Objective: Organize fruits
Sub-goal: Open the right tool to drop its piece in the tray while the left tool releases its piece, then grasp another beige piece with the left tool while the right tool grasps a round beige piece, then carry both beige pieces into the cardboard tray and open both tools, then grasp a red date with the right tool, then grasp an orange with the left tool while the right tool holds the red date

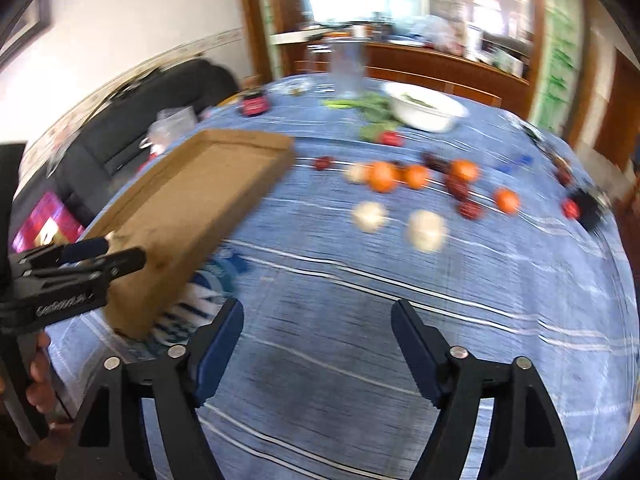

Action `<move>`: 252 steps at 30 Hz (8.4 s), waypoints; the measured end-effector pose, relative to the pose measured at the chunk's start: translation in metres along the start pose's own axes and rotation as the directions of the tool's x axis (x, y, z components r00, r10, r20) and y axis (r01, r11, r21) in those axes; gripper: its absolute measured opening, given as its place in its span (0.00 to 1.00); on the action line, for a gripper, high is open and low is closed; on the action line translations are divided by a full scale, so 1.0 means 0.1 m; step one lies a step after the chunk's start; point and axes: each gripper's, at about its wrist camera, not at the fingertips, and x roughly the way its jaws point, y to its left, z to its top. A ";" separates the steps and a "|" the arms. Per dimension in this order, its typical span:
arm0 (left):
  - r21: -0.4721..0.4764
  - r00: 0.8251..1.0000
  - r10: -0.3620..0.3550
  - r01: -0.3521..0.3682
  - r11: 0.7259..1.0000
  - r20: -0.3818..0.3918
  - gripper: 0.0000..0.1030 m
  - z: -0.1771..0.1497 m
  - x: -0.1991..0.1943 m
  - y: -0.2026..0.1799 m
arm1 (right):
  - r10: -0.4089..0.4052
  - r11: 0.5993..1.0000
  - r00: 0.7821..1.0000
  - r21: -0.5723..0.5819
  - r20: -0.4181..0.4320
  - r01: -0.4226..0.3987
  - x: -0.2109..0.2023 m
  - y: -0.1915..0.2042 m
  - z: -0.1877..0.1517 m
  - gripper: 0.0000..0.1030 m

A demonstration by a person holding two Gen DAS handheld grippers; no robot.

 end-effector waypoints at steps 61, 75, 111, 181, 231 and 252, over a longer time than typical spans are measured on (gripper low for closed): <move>0.043 0.982 -0.188 0.189 0.981 -0.025 0.27 0.57 0.37 -0.85 | -0.040 0.999 0.999 0.008 0.017 0.040 0.22 -0.72 0.24 0.37; -0.090 0.991 -0.133 0.134 0.987 0.014 0.27 0.46 0.12 0.16 | 0.065 0.994 0.998 -0.085 0.026 -0.062 0.33 0.22 0.53 0.37; -0.197 0.992 0.034 -0.057 0.979 -0.118 0.31 0.40 0.86 1.40 | 0.152 0.961 0.971 -0.202 -0.184 -0.188 1.64 1.60 0.86 0.38; -0.063 0.995 -0.013 0.007 0.998 -0.100 0.64 1.25 1.39 -1.63 | 0.005 0.999 0.998 0.038 -0.056 -0.003 1.08 -1.61 0.69 0.31; 0.209 0.973 -0.199 0.219 0.953 -0.113 0.29 0.90 1.17 -1.57 | 0.009 0.995 0.998 0.099 -0.067 -0.002 0.81 -1.70 0.37 0.32; 0.153 0.973 -0.196 0.214 0.965 -0.126 0.28 0.67 1.14 -1.52 | -0.072 0.996 0.996 0.044 -0.053 0.074 0.74 -1.53 0.27 0.31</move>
